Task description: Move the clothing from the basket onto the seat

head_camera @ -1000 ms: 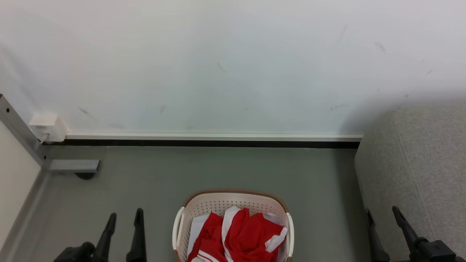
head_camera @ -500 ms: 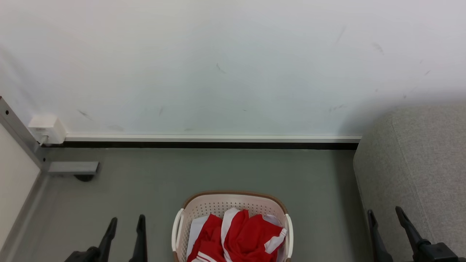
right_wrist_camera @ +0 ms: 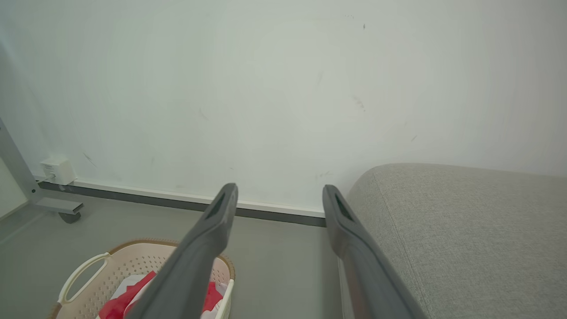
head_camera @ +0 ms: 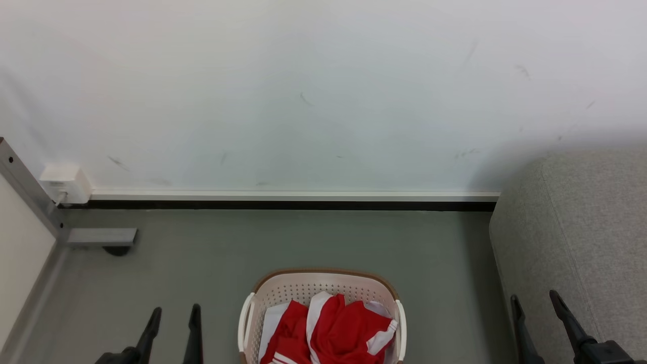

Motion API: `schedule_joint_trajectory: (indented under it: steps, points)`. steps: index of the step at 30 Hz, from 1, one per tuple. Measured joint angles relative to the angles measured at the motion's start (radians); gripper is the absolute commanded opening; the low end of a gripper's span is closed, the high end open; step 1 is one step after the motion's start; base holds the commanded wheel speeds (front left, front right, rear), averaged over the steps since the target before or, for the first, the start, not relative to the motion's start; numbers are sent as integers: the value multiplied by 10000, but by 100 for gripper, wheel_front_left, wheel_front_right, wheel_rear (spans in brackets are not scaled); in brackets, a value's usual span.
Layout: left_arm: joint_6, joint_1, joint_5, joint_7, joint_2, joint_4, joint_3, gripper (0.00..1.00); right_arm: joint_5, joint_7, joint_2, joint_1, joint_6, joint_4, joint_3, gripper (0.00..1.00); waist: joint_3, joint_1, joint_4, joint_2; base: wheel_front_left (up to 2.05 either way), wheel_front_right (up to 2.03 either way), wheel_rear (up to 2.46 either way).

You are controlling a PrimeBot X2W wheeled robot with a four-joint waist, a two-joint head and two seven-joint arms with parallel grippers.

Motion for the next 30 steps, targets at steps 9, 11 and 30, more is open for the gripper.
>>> schedule_joint_trajectory:
  steps: [9,11,30]
  points:
    - [-46,8,44,0,2,15,27,100,0,0,-2,9,0,10,8,100,49,0,-51,0,0,0,0]
    - [-48,8,86,0,2,17,36,100,0,0,-2,9,0,8,8,100,60,0,-59,0,0,0,0]
    - [-288,-1086,414,0,8,399,-418,100,-67,0,-10,-487,0,-251,-138,100,1189,0,-303,0,0,0,0]
